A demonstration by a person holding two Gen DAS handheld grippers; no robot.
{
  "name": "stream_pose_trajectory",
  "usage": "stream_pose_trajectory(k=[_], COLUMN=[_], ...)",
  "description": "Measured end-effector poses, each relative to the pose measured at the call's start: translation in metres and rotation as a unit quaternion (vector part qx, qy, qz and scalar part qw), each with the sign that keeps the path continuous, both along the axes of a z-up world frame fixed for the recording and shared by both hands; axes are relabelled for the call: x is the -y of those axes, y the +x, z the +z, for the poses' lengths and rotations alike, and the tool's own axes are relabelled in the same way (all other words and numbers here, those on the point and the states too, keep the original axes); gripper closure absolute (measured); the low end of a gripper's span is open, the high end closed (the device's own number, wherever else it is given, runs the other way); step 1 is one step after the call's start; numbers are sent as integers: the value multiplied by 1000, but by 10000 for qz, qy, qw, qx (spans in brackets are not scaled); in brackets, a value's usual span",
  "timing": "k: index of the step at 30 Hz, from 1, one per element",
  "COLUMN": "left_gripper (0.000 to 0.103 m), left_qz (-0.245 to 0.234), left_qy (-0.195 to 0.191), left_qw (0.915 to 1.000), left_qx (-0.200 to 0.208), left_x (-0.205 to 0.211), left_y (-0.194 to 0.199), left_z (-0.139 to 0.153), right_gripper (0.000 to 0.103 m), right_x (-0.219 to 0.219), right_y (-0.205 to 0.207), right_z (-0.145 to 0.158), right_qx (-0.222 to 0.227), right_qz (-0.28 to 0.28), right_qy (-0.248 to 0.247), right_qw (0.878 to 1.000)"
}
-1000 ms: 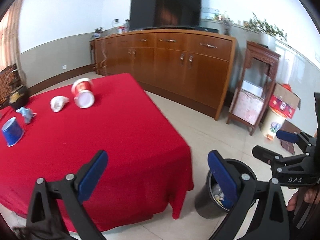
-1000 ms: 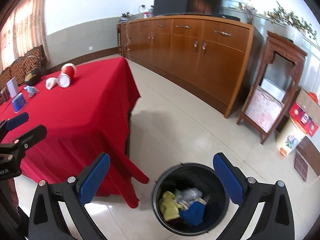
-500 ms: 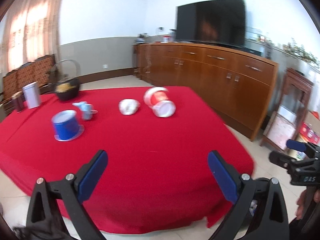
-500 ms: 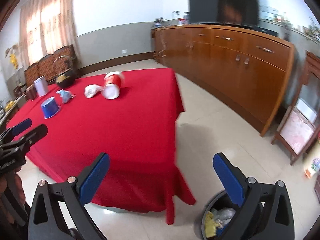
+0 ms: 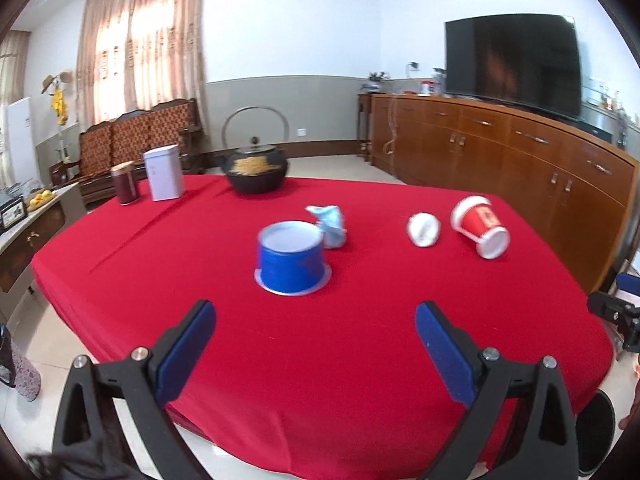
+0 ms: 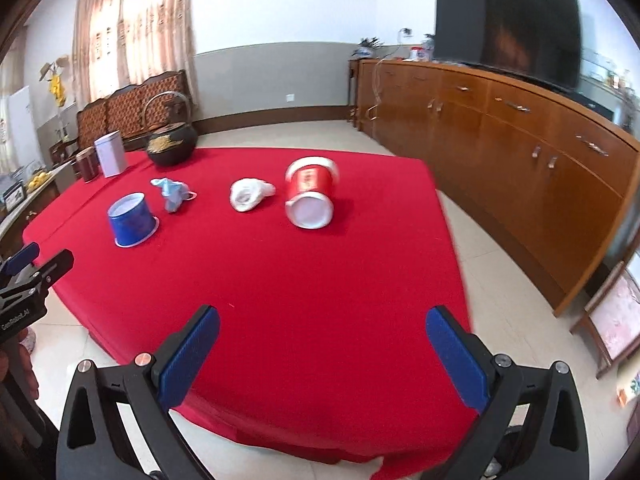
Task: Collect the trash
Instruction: 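Move both tools back toward the red table, then grasp the red-white cup with right tool while left tool grasps blue bowl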
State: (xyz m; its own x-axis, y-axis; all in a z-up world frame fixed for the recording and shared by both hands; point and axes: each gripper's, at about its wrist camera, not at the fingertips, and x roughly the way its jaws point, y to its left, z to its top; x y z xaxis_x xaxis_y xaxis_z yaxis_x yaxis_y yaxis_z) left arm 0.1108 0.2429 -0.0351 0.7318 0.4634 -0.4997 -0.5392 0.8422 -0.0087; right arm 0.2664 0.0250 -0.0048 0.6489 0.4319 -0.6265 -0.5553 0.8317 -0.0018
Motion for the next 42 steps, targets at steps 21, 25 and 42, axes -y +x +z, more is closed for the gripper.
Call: stream_pose_trajectory(k=[21, 25, 42], left_gripper=[3, 3, 27], left_qz=[307, 306, -139], left_qy=[-325, -405, -468], left_qw=[9971, 9955, 9954], left_qx=[-623, -797, -829], left_x=[-82, -86, -69], left_y=[88, 100, 107], left_z=[-36, -41, -37], right_gripper=[0, 0, 45], right_x=[-102, -113, -112], right_y=[127, 144, 165], right_z=[-30, -36, -40], right_qx=[-402, -442, -632], right_qz=[-132, -137, -115], right_qy=[-418, -509, -399], right_qw=[9982, 9976, 9971])
